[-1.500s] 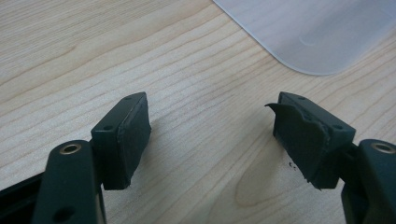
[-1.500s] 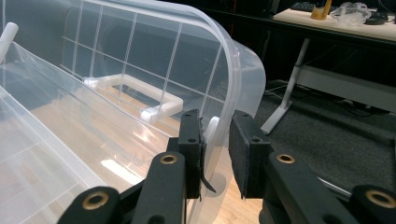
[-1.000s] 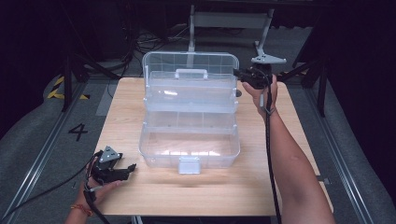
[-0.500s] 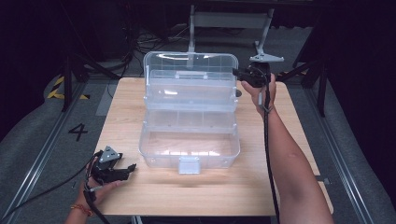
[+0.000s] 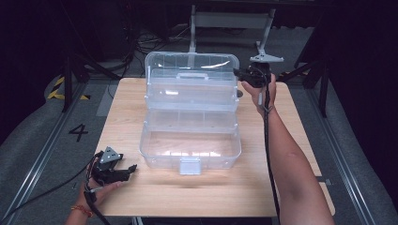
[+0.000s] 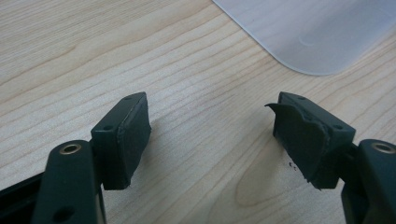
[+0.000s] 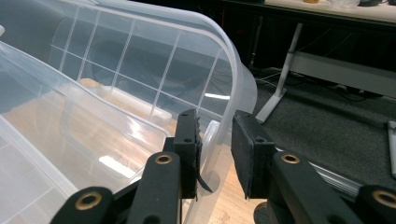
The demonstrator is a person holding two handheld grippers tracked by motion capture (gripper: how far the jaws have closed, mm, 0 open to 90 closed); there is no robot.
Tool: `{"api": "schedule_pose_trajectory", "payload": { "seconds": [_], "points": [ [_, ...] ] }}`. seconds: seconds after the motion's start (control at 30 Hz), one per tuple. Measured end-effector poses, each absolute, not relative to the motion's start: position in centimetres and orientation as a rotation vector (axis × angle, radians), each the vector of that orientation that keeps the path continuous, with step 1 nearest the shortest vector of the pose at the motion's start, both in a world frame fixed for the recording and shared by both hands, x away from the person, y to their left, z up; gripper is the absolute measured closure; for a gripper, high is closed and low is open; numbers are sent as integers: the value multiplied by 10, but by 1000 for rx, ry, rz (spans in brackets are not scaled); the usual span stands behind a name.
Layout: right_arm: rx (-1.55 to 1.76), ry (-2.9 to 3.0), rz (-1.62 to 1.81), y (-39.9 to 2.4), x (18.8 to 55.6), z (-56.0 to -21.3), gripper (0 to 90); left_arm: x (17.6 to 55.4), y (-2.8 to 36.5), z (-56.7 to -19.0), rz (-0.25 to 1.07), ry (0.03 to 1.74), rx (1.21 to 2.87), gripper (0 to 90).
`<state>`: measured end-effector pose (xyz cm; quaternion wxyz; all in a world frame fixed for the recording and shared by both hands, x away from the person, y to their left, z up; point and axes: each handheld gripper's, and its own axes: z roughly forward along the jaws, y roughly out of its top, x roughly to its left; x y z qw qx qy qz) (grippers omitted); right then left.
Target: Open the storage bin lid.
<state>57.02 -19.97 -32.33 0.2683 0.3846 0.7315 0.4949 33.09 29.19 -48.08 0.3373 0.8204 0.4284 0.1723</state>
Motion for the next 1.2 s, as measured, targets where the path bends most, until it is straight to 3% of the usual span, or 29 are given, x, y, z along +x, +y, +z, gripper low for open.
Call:
{"api": "schedule_pose_trajectory", "payload": {
  "seconds": [0.77, 0.93, 1.2],
  "points": [
    [1059, 1979, 1277, -195, 574, -331, 685, 331, 292, -481, 450, 1116, 2138, 278],
    [1059, 2005, 1238, -197, 574, -334, 738, 331, 292, -481, 450, 1115, 2141, 278],
    [1064, 2028, 1211, -199, 572, -340, 713, 331, 292, -481, 450, 1113, 2145, 266]
  ]
}}
